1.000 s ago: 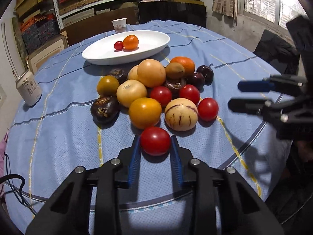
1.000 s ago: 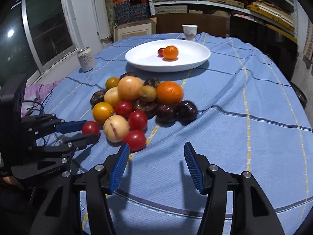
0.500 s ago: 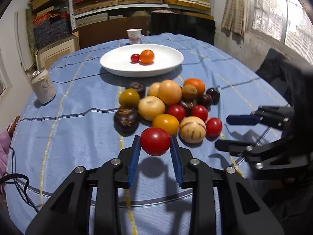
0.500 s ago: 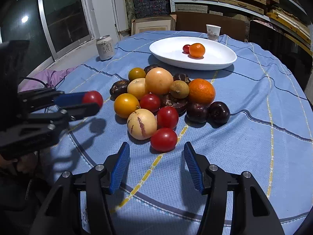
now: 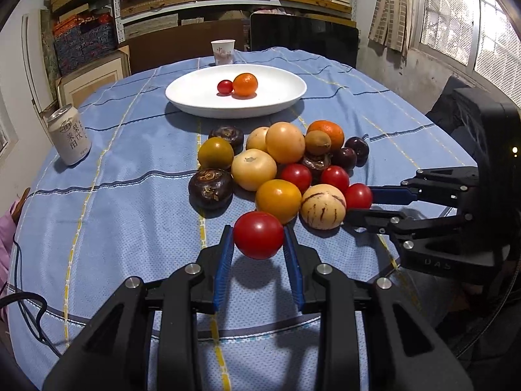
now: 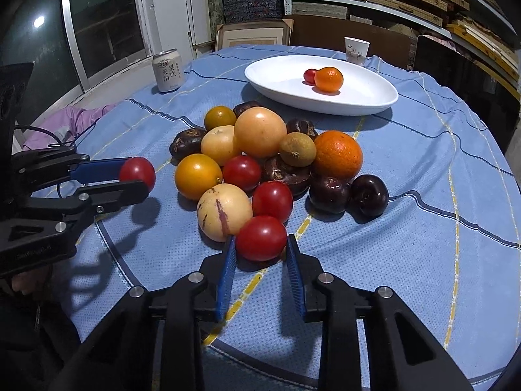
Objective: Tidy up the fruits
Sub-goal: 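Carry both tomatoes over the white plate and open both grippers, then grasp a dark purple mangosteen with the right gripper, then grasp a dark mangosteen with the left gripper while the right holds its mangosteen, then lower both mangosteens onto the white plate and open both grippers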
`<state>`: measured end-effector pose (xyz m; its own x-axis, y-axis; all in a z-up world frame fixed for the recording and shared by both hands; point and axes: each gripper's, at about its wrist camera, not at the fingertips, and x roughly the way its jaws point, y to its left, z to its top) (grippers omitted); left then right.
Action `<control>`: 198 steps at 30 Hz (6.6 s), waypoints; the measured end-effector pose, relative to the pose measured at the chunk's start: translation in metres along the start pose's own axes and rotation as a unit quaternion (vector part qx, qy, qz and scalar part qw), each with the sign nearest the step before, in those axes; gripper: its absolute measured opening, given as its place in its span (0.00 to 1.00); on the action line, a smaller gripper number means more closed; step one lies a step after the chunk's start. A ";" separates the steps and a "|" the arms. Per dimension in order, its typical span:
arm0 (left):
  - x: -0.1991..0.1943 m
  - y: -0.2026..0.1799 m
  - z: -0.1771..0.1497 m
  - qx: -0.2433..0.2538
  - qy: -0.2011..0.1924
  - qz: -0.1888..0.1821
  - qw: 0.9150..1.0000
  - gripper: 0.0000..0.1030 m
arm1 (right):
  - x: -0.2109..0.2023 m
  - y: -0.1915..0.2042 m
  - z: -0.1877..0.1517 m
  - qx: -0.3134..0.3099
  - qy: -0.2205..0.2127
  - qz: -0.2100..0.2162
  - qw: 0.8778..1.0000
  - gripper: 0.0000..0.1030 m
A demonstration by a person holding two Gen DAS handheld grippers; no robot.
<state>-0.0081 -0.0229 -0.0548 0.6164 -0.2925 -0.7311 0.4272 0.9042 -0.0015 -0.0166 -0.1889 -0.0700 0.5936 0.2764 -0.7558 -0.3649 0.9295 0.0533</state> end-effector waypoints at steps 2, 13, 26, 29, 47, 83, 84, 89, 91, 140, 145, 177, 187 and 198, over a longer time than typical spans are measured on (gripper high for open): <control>-0.001 0.001 0.000 -0.001 -0.002 0.003 1.000 0.29 | -0.006 -0.002 0.001 0.007 -0.008 0.001 1.000 0.30; -0.007 0.013 0.024 -0.007 -0.019 0.007 1.000 0.29 | -0.038 -0.041 0.027 0.047 -0.051 -0.002 0.998 0.30; 0.060 0.053 0.158 -0.043 -0.041 0.006 0.998 0.29 | 0.006 -0.101 0.140 0.071 -0.078 -0.009 0.994 0.30; 0.092 0.058 0.180 -0.050 -0.023 0.003 0.998 0.30 | 0.032 -0.108 0.159 0.070 -0.071 -0.013 0.995 0.30; 0.048 0.064 0.097 -0.044 -0.023 0.039 0.998 0.84 | -0.004 -0.083 0.074 0.081 -0.055 -0.002 0.995 0.47; 0.047 0.049 0.030 -0.032 0.024 0.040 0.998 0.84 | 0.018 -0.095 0.032 0.100 -0.003 -0.005 0.995 0.46; 0.047 0.048 0.030 -0.031 0.024 0.039 0.998 0.84 | 0.020 -0.096 0.035 0.101 -0.003 -0.004 0.995 0.46; 0.046 0.049 0.030 -0.032 0.023 0.039 0.998 0.84 | 0.026 -0.098 0.041 0.106 0.001 0.010 0.994 0.41; 0.046 0.050 0.030 -0.034 0.023 0.041 0.998 0.84 | 0.025 -0.097 0.039 0.105 0.002 0.017 0.994 0.33; 0.073 0.046 0.045 -0.024 0.061 0.049 0.997 0.63 | -0.025 -0.075 0.042 0.061 -0.041 0.029 0.997 0.27; 0.073 0.045 0.046 -0.022 0.062 0.031 0.997 0.41 | -0.031 -0.069 0.040 0.061 -0.044 0.037 0.996 0.27; 0.062 0.068 0.151 -0.038 -0.020 0.016 0.999 0.41 | -0.024 -0.104 0.122 0.051 -0.099 -0.004 0.994 0.27; 0.135 0.082 0.196 -0.046 -0.001 0.036 0.998 0.41 | 0.048 -0.126 0.172 0.049 -0.073 -0.026 0.996 0.29; 0.095 0.099 0.177 -0.078 -0.036 0.036 0.996 0.79 | 0.027 -0.122 0.154 0.063 -0.080 -0.019 0.995 0.42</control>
<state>0.2098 -0.0159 -0.0033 0.6904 -0.2419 -0.6817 0.2764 0.9591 -0.0604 0.1545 -0.2571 0.0038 0.7160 0.2661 -0.6454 -0.2528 0.9606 0.1155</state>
